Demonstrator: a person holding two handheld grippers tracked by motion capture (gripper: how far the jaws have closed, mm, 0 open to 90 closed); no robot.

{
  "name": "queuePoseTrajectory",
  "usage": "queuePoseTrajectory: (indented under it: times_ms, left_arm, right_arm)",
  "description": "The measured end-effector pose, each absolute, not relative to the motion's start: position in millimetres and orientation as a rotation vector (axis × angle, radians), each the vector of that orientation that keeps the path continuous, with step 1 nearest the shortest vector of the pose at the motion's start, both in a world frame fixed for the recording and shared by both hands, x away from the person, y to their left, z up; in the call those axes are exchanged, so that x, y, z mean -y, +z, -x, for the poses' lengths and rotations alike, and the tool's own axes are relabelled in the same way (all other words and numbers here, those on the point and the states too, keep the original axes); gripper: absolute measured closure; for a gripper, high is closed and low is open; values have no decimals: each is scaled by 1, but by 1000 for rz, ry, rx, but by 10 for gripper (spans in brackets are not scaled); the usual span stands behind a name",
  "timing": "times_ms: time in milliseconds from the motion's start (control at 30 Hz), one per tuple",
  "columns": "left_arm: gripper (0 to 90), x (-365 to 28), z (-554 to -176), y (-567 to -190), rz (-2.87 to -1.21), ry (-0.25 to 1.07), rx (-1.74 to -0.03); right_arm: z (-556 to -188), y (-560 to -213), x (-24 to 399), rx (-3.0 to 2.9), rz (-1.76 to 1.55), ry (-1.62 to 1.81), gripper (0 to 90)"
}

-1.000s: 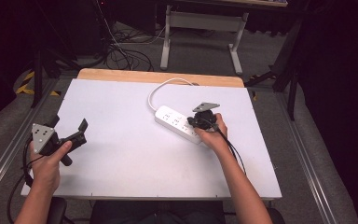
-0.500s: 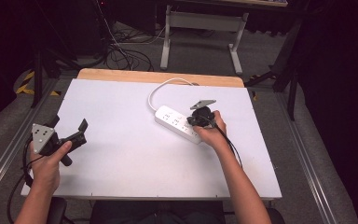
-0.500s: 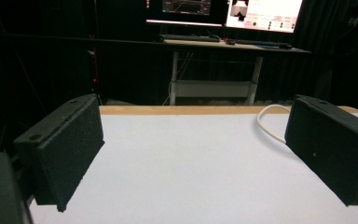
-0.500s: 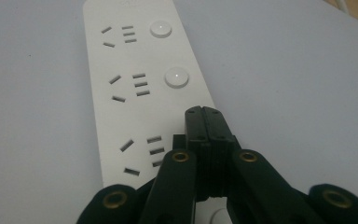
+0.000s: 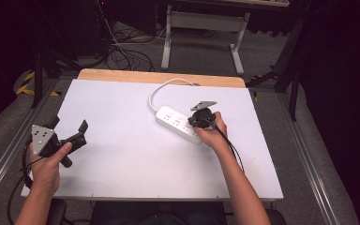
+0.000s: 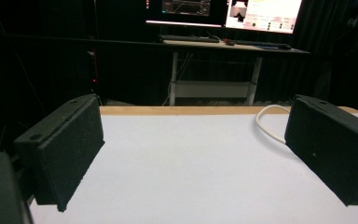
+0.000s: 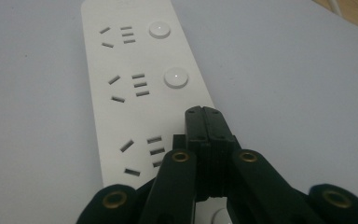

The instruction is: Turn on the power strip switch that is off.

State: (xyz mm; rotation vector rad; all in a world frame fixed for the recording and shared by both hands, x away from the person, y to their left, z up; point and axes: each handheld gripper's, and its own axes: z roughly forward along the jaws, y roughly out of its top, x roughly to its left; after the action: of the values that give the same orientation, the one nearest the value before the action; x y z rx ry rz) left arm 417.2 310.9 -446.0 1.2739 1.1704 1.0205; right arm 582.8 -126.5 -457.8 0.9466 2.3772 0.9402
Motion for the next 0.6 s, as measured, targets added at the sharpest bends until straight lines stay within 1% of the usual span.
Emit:
queuePoseTrajectory:
  times_ms: [600]
  left_arm:
    - [53, -311, -419, -447, -1278, 1019, -1174]
  right_arm:
    - [-577, -463, 130, -2324, -933, 996, 900]
